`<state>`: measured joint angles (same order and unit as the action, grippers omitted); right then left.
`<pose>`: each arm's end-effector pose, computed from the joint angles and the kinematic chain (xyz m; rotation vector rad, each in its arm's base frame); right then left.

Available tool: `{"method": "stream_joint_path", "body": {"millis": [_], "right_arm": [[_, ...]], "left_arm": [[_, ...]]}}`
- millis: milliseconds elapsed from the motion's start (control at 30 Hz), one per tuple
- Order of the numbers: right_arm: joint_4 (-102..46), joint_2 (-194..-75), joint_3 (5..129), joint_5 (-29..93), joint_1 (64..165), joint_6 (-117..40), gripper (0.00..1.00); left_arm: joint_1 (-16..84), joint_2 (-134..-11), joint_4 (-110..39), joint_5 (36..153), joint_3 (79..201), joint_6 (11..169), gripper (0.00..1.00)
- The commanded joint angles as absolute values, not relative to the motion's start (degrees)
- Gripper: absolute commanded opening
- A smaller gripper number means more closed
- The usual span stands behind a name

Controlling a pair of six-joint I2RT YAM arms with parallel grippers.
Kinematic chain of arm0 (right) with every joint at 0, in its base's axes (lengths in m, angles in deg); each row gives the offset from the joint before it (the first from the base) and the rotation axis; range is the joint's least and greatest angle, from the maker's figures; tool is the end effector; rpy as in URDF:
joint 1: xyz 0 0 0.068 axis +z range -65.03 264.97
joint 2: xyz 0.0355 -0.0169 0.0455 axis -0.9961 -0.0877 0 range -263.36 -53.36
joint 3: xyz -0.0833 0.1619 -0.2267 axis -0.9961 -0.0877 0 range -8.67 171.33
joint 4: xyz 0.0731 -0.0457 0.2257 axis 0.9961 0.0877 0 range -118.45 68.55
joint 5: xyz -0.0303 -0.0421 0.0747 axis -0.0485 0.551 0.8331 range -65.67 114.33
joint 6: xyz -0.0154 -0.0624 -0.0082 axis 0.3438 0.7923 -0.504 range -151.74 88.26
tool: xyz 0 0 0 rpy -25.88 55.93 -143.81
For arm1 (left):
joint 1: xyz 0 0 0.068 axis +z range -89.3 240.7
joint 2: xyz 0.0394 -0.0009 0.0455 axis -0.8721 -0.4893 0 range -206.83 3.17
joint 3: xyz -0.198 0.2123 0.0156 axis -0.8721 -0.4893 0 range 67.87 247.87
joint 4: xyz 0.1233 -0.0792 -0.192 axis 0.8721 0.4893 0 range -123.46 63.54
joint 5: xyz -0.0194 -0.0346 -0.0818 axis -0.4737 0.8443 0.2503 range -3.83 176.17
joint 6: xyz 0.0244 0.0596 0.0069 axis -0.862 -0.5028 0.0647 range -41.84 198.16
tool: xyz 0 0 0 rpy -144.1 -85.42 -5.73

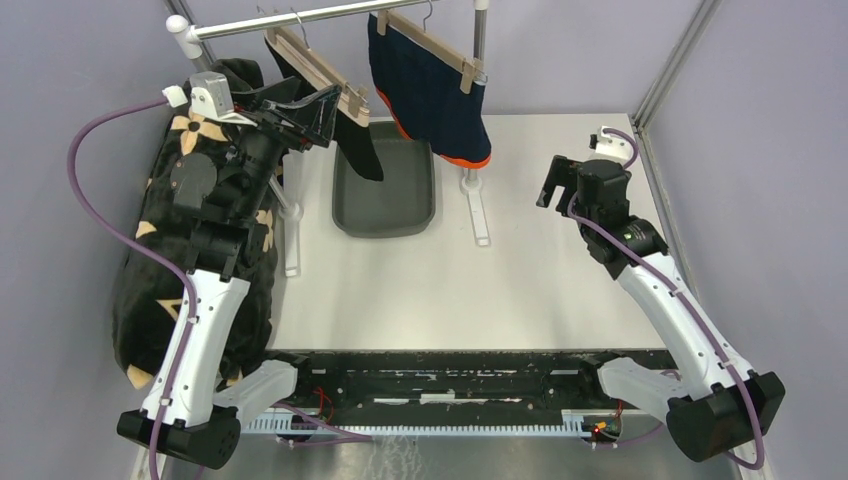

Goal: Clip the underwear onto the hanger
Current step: Reset both arms

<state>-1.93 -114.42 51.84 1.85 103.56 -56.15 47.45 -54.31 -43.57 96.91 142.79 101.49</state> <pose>0.2100 0.0503 0.3636 0.3428 1.9761 0.0785 0.1665 -0.0488 0.5332 0.0741 1.1206 -0.6737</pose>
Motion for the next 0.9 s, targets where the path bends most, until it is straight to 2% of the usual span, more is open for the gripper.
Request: {"method": "stream_joint_path", "body": {"millis": [0,867], "right_arm": [[-4.19,-115.57,52.95,2.73,103.38,-55.96,1.0],[-3.45,-115.19,53.81,3.06,103.34,-55.4,1.0]], "left_arm": [[47.34,-53.26,-47.35,97.68,142.93,103.73,0.99],[47.34,-53.55,-47.15,97.59,143.28,103.91,0.99]]}}
